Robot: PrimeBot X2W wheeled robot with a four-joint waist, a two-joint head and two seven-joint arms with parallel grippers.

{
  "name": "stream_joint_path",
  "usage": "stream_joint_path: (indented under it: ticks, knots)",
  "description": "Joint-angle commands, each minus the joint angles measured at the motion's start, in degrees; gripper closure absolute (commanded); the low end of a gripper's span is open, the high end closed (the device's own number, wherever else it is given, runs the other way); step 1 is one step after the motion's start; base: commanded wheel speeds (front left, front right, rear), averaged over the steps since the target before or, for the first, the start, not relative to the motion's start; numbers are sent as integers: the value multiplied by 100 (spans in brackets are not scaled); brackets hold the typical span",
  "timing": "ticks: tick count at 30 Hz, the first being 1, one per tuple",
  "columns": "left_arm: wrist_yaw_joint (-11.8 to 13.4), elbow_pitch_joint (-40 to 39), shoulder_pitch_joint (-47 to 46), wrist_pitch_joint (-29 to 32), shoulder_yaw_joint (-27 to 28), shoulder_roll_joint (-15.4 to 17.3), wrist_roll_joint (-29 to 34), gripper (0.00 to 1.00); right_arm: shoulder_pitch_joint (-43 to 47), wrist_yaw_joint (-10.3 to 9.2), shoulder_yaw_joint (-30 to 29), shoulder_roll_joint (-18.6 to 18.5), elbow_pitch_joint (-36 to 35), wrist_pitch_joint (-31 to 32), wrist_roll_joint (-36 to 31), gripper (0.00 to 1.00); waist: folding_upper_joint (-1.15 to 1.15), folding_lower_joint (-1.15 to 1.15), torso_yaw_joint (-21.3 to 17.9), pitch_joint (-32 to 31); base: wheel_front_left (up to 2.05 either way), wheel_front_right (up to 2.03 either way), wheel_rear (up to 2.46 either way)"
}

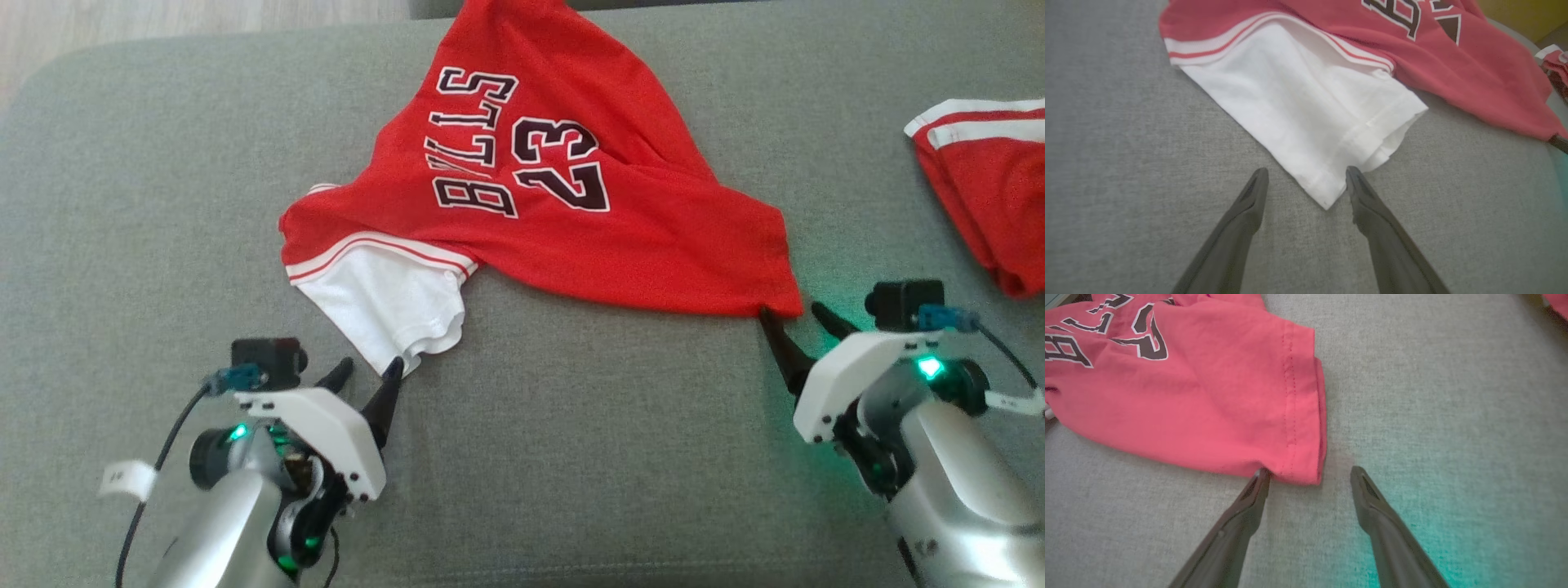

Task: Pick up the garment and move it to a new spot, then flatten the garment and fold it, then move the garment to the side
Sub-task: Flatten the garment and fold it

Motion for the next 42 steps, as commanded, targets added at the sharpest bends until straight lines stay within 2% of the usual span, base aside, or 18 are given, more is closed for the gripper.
stream_joint_path:
  ticks: [1,7,12,13,14,15,16,17,18,19,27,34,38,42]
  knots:
    - [-17,-106,-316,74,172,31,-40,0,-243,-4,142,-28,-67,-75,31,0,0,-1,-4,50,0,0,0]
    - [-101,101,-504,383,34,-27,-101,0,-533,-4,311,69,275,-137,110,0,0,-1,-30,194,0,0,0]
    - [-65,267,-617,667,-53,-37,-118,0,-743,-4,482,102,571,-150,202,0,0,-1,-32,269,0,0,0]
    - [-67,272,-627,686,-70,-38,-115,9,-776,-4,524,110,622,-160,235,0,0,-1,-26,274,0,0,0]
    - [-67,277,-629,707,-85,-37,-114,32,-800,-4,566,121,678,-147,279,0,0,-1,-20,273,0,0,0]
    - [-62,284,-628,733,-106,-24,-101,55,-822,-4,606,123,734,-135,312,13,0,-1,-15,268,0,0,0]
    - [-59,284,-625,747,-122,-12,-91,73,-841,-4,642,123,782,-139,340,29,0,-1,-10,259,0,0,0]
    - [-57,283,-619,752,-131,-4,-88,100,-853,-4,683,128,829,-124,384,52,0,-1,-4,245,0,0,0]
    - [-58,283,-609,757,-142,4,-87,100,-858,-4,741,126,869,-110,422,94,0,-1,2,222,0,0,0]
    - [-66,284,-597,760,-157,10,-84,100,-858,-4,788,122,896,-120,464,100,0,-1,7,194,0,0,0]
    - [-8,91,-402,482,-65,149,-88,100,-814,-4,1025,-20,736,-770,727,100,0,-1,-40,-155,0,0,0]
    - [4,-527,-405,239,133,463,-50,100,-727,-4,1023,-181,141,-1167,1230,100,0,-1,-65,-284,0,0,0]
    - [-96,-1007,-856,259,253,799,78,100,-863,-4,1035,-352,-465,-1195,1708,100,0,-1,-48,-120,0,0,0]
    - [-331,-1046,-1913,344,322,1026,257,100,-1400,-4,1024,-511,-901,-1029,2208,100,0,-1,6,282,0,0,0]
